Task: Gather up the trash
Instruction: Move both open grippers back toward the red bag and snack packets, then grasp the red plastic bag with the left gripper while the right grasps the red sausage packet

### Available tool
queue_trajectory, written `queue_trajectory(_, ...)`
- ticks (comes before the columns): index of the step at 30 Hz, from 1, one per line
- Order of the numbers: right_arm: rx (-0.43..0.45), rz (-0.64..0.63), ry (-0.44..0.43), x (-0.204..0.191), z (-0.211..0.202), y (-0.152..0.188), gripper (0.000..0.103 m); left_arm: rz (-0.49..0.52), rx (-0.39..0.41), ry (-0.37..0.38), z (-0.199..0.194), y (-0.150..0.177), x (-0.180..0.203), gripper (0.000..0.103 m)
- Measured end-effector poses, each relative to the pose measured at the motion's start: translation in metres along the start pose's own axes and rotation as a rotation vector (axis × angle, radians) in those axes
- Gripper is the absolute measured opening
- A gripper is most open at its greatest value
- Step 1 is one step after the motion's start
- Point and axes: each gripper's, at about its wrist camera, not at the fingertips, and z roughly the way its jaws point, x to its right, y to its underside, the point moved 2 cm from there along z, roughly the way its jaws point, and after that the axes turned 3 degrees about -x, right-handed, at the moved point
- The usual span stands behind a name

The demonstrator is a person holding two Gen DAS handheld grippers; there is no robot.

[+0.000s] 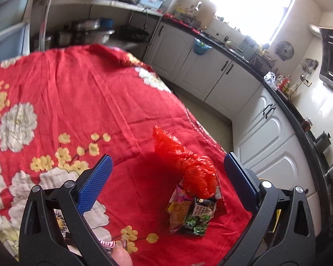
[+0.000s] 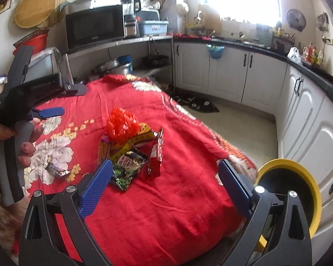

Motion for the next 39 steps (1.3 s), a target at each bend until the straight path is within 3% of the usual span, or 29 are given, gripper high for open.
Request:
queue_trajectory(10,-0.073,0.0,-0.001,0.003,0.052,0.001,0.091,-0.08,-0.111,0.083,0.038,-0.001,-0.001,0.092)
queue_trajectory(15,-0.123,0.033,-0.034,0.009,0.078,0.001,0.077,-0.096,-0.166,0.128,0.059,-0.001,0.009,0.092)
queue_trajectory(22,-0.173,0.074,-0.088,0.01,0.105,-0.003,0.064,-0.124,-0.238,0.134,0.089,0.0,0.011,0.092)
queue_trajectory(25,-0.205,0.089,-0.117,0.009,0.116,-0.003,0.052,-0.134,-0.258,0.136,0.097,0.001,0.011,0.092)
queue_trajectory(30,-0.242,0.097,-0.154,0.008,0.126,0.003,0.023,-0.15,-0.285,0.134,0.107,0.006,0.008,0.092)
queue_trajectory(32,-0.242,0.1,-0.162,0.007,0.126,0.005,0.017,-0.156,-0.29,0.132,0.109,0.007,0.007,0.085)
queue_trajectory(39,-0.237,0.131,-0.176,0.012,0.12,0.014,0.014,-0.151,-0.294,0.155,0.106,0.01,0.006,0.053)
